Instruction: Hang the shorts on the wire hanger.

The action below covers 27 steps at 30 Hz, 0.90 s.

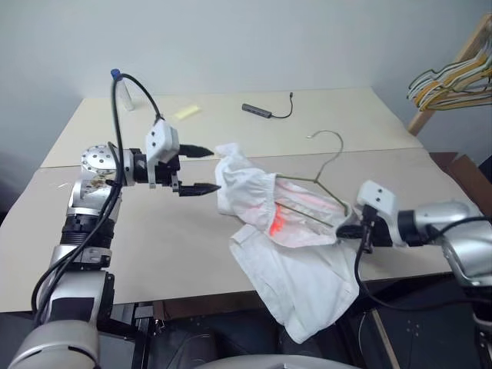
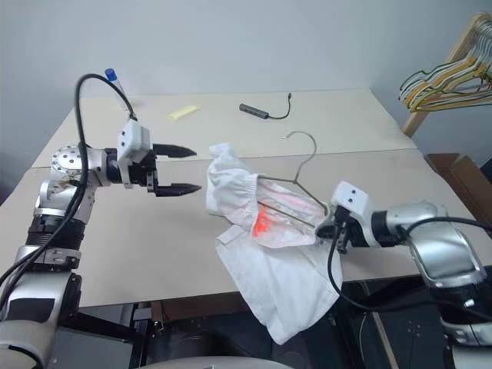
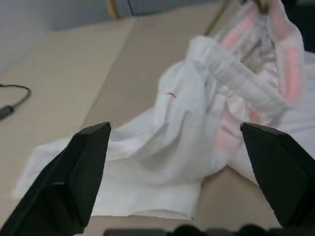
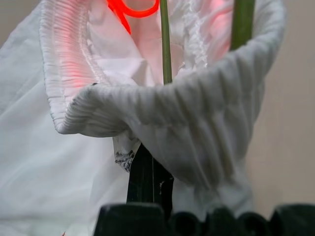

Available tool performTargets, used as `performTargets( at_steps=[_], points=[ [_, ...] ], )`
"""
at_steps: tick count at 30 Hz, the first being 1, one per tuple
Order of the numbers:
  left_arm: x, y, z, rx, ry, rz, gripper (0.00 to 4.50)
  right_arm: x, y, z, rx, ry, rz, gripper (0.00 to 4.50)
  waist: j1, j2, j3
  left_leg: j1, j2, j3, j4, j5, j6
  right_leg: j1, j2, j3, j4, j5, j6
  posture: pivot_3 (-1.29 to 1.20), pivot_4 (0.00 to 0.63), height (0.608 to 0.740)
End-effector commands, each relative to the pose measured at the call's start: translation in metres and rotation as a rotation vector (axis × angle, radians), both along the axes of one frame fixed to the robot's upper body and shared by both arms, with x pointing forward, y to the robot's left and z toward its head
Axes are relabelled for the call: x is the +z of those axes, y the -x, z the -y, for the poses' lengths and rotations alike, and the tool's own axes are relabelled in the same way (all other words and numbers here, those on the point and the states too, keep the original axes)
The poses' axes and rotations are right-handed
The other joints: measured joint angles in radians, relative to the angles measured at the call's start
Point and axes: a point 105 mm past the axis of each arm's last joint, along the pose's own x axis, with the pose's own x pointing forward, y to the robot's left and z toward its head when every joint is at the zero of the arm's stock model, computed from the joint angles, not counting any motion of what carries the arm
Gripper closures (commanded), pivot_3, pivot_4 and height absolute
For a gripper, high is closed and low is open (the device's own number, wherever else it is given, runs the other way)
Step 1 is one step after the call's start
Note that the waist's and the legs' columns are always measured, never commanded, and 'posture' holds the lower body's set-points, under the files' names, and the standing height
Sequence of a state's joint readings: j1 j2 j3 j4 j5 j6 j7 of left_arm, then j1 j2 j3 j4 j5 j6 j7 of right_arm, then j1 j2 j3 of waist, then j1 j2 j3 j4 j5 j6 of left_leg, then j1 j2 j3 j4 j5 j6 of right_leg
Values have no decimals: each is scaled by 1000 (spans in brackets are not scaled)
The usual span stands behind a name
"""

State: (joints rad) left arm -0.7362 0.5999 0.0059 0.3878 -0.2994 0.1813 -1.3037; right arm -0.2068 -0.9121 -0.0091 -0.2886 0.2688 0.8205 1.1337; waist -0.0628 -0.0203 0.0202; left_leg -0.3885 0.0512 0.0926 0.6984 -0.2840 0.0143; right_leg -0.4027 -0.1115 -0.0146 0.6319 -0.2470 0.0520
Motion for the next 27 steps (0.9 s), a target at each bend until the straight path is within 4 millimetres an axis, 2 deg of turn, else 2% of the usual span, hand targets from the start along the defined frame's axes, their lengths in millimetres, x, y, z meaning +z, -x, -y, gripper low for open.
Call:
performTargets(
  at_steps=[1, 3, 6, 9, 12, 14, 18, 21, 27],
  points=[
    [47, -4, 4, 76, 193, 57, 23, 15, 2, 20, -183, -51, 37, 4500, 2, 0, 0, 0, 0, 0, 1, 0, 0, 0, 0, 0, 0, 0, 0, -88, 0, 740],
    [58, 3, 10, 79, 258, 39, 23, 18, 4, 32, -307, -87, 36, 4500, 4, 0, 0, 0, 0, -1, 1, 0, 0, 0, 0, 0, 0, 0, 0, -98, 0, 740],
    [73, 25, 29, 28, 355, 12, 23, 28, 4, 60, -593, -148, 50, 4500, 3, 0, 0, 0, 0, -2, 1, 0, 0, 0, 0, 1, 0, 0, 0, -110, 0, 740],
    [85, 37, 43, 25, 431, -7, 23, 33, 4, 85, -830, -169, 38, 4500, 2, 1, -1, 1, 0, -4, 1, 0, 1, 1, -1, 2, 0, 0, 0, -123, 0, 740],
    [97, 46, 55, 14, 485, -8, 23, 46, 7, 113, -1034, -186, 50, 4500, -3, 2, -2, 2, -1, -3, 1, 0, 1, 1, 0, 2, 1, 0, 0, -135, 0, 740],
    [103, 50, 60, 15, 509, -8, 23, 53, 8, 124, -1106, -183, 62, 4500, -7, 3, -2, 2, -1, -3, 0, 0, 1, 1, 0, 3, 0, 0, 0, -148, 0, 740],
    [107, 54, 66, 21, 536, 5, 23, 91, -13, 155, -1304, -303, 166, 4500, -25, 6, -3, 4, -2, -1, -1, 0, 1, 3, 0, 4, 0, 0, 0, -164, 0, 740],
    [106, 52, 68, 35, 534, 13, 23, 113, -28, 171, -1438, -386, 184, 4500, -41, 8, -5, 7, -2, -1, -2, -1, 1, 6, -1, 5, -1, 0, 0, -168, 0, 740],
    [104, 52, 68, 57, 527, 29, 23, 136, -46, 193, -1660, -469, 124, 4500, -62, 9, -5, 9, -2, -1, -4, -1, 1, 8, -1, 4, -4, 0, 0, -147, 0, 740]
  ],
)
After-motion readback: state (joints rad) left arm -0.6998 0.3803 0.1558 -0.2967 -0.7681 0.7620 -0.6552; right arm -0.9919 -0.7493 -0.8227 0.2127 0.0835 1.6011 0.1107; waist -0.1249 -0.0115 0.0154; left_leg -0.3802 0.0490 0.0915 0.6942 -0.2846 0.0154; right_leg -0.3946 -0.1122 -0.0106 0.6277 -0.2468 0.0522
